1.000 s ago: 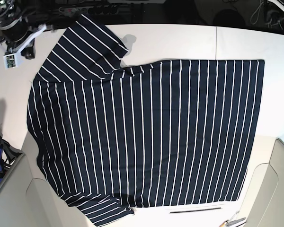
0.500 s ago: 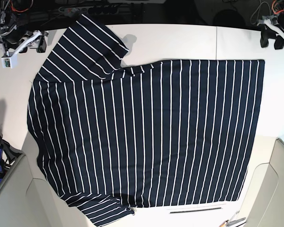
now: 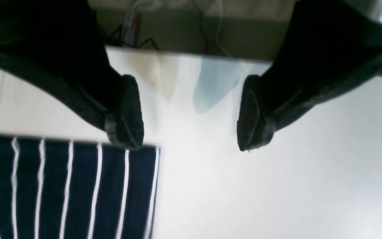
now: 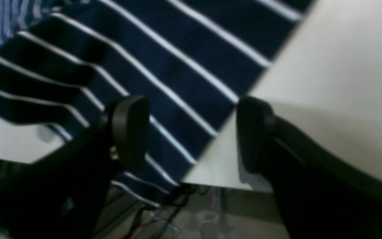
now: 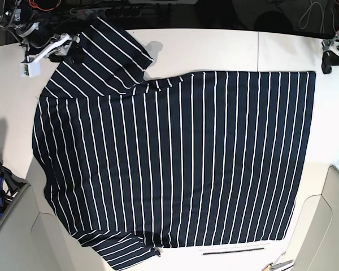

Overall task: Fold the T-shirt properly
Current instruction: 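Grasp the shirt's shoulder edges with both grippers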

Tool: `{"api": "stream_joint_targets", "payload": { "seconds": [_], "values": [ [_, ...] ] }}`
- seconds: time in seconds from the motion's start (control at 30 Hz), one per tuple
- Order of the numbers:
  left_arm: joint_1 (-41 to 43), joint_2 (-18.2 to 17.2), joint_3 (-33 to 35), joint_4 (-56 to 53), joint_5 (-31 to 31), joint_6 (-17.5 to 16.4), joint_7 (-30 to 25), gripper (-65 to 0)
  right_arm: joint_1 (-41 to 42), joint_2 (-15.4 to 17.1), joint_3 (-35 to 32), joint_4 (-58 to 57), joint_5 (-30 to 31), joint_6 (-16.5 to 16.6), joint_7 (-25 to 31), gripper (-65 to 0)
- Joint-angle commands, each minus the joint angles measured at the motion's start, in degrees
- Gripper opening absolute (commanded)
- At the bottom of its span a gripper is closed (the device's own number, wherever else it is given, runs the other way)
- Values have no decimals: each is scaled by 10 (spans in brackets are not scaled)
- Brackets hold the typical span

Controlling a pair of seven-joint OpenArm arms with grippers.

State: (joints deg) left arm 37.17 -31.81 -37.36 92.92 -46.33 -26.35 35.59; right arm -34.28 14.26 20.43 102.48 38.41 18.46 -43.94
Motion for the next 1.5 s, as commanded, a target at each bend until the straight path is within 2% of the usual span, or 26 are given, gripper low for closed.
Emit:
{"api": "stream_joint_targets", "payload": {
  "seconds": [0.0, 0.1, 0.3, 0.4, 0.67, 0.73, 0.87, 1.03, 1.17, 1.3, 1.4, 1.47],
  "values": [
    [-7, -16, -6, -9, -14, -4, -11, -181, -3, -1, -3, 3, 0, 2, -13, -239],
    [-38, -25, -5, -53, -45, -23, -10, -181, -3, -11, -11, 3, 2, 14, -13, -239],
    [-87, -25, 0, -129, -57, -50, -6, -181, -3, -21, -22, 3, 16, 19, -13, -239],
    [-95, -25, 17, -143, -57, -50, -6, -181, -3, -21, -22, 3, 27, 29, -13, -239],
    [-97, -25, 81, -143, -57, -50, -3, -182, -3, -21, -22, 3, 30, 30, -13, -239],
    [-97, -25, 92, -143, -57, -52, 13, -182, -3, -21, -22, 3, 30, 30, -13, -239],
    [-95, -25, 117, -142, -58, -94, 62, -182, -3, -21, -22, 4, 30, 30, -16, -239],
    [-95, -24, 134, -142, -58, -96, 77, -182, -3, -21, -22, 7, 30, 33, -20, -239],
    [-95, -25, 134, -139, -61, -136, 101, -183, -3, -21, -22, 7, 50, 65, -24, -239],
    [-95, -25, 134, -138, -83, -137, 136, -184, -3, -21, -22, 8, 57, 71, -24, -239],
    [-95, -25, 134, -138, -84, -137, 135, -185, -3, -21, -22, 8, 57, 71, -24, -239],
    [-95, -25, 134, -138, -89, -137, 135, -222, -3, -21, -22, 8, 57, 71, -24, -239]
  ]
}}
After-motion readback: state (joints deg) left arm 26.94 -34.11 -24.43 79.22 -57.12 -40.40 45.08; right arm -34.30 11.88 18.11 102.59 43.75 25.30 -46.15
